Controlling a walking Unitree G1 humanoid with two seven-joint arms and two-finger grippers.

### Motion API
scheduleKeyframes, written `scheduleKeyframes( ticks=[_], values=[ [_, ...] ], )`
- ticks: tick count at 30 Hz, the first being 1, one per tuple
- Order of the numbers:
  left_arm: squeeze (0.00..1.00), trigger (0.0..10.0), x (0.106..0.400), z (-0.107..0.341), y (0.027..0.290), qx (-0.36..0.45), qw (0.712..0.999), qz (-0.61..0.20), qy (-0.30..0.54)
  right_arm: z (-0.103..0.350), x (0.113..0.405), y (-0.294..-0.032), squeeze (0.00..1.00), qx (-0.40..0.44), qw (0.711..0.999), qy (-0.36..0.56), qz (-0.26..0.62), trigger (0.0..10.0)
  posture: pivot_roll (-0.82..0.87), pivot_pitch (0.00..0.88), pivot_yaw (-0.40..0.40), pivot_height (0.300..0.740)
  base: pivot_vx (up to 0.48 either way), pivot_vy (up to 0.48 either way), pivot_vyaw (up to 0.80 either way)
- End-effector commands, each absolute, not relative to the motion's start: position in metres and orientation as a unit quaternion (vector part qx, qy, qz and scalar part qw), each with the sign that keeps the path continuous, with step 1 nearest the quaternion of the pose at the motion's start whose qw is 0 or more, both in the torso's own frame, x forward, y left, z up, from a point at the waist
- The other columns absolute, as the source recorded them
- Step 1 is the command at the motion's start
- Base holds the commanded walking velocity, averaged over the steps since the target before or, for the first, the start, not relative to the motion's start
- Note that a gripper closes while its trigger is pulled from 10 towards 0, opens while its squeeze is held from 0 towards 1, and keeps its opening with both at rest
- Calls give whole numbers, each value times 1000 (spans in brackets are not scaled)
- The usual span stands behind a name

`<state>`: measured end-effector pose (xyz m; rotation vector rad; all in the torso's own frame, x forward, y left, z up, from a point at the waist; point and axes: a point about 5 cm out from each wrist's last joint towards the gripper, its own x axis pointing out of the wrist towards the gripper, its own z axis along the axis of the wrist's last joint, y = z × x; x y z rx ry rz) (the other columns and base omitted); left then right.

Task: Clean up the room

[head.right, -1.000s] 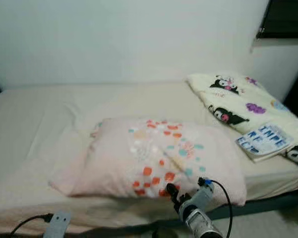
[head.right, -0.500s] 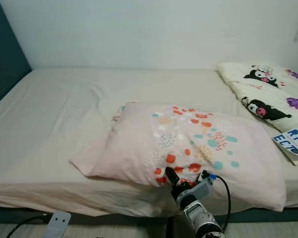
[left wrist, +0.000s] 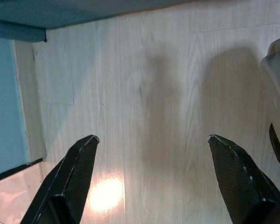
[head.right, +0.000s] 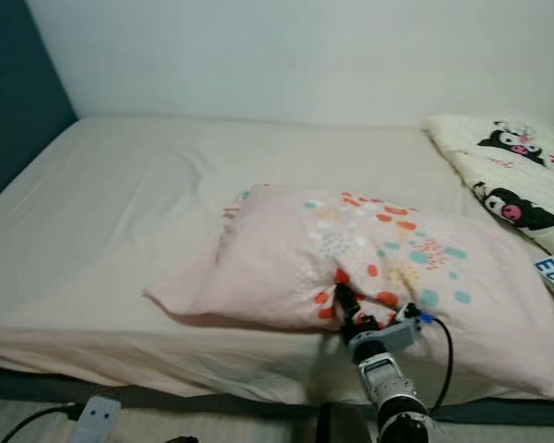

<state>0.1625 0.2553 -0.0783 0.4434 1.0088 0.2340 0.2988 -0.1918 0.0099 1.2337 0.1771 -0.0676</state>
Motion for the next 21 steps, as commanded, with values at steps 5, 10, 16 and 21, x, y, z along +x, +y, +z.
scheduleKeyframes(
  ticks=[5, 10, 16, 21],
  values=[
    [0, 10000, 163, -78, 255, 212, 844, 109, 480, 13, 295, -223, 0, 582, 807, 29, -95, 10000, 62, 0, -28, 505, 0, 0, 0],
    [0, 10000, 163, -78, 255, 214, 844, 104, 480, 26, 298, -243, 0, 584, 805, -29, -101, 8980, 53, 0, -19, 505, 0, 0, 0],
    [0, 10000, 163, -78, 256, 218, 843, 101, 481, 46, 306, -265, 0, 579, 805, -83, -104, 0, 48, 0, -17, 505, 0, 0, 0],
    [0, 10000, 163, -78, 256, 218, 843, 100, 481, 52, 309, -268, 0, 575, 807, -93, -100, 0, 48, 0, -18, 505, 0, 0, 0]
  ],
)
